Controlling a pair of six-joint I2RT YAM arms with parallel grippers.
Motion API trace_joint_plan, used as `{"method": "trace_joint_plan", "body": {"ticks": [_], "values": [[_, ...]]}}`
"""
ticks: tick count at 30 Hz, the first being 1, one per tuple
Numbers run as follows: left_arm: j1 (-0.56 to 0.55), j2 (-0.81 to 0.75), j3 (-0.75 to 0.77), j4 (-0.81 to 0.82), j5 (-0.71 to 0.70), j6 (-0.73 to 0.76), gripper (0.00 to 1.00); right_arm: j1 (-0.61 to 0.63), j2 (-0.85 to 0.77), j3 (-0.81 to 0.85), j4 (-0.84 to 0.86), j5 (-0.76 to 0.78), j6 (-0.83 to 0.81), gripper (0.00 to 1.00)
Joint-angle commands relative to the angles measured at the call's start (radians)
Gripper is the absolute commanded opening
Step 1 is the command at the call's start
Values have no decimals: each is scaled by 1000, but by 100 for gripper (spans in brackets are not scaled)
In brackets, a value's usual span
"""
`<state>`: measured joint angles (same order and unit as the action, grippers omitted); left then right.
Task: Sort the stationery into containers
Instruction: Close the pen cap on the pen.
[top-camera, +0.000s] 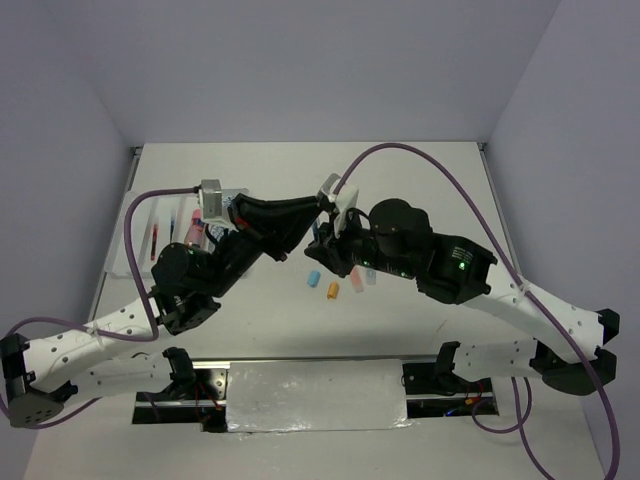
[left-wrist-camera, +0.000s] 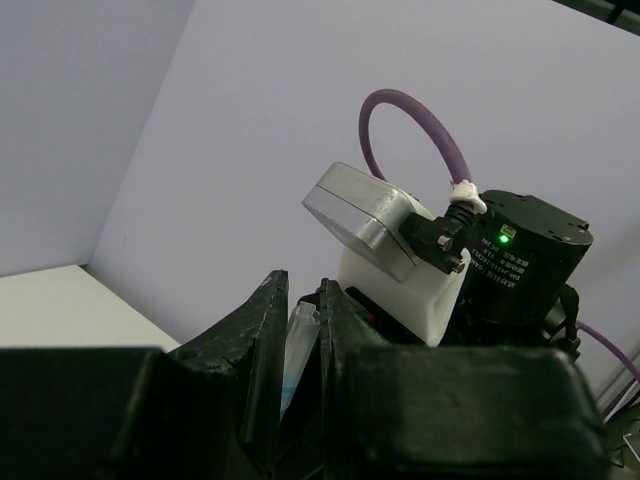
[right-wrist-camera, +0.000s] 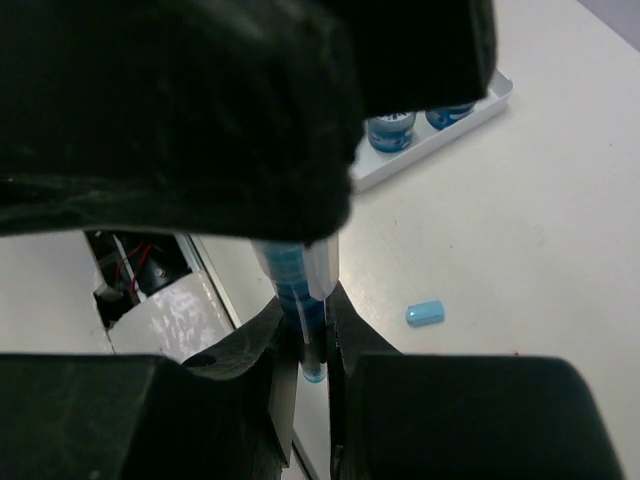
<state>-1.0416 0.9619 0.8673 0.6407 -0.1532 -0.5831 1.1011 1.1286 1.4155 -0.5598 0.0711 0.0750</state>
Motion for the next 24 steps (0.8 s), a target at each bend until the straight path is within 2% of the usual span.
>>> {"method": "trace_joint_plan", "body": {"ticks": [1,4,7,8,10,11,12,15,17,22,24], "values": [[-90,70,-181,-444,207,-83,0,-52,-49,183,543,119,9,0],[-90,46,-174,-489,159,-78,0,-50,-79,99,549,49,19,0],[-90,-12,-104,-627,-1,-41,0,-50,-177,-143,619,1,48,0],[-90,-40,-82,-694,-93,-17,0,-50,-202,-194,638,-19,57,0],[-89,-57,-21,-746,-163,14,0,-49,-242,-271,670,-71,72,0],[-87,-66,-2,-769,-205,47,4,-50,-271,-318,669,-127,81,0],[-87,-83,24,-773,-213,64,17,-49,-282,-337,669,-152,89,0],[-86,-103,64,-754,-185,130,40,-47,-302,-374,643,-220,106,0],[-86,-107,87,-737,-166,152,44,-47,-311,-403,640,-225,121,0],[-86,-106,121,-699,-148,172,66,-47,-291,-424,600,-243,134,0],[-86,-107,127,-676,-146,173,70,-41,-276,-431,581,-243,137,0]]}}
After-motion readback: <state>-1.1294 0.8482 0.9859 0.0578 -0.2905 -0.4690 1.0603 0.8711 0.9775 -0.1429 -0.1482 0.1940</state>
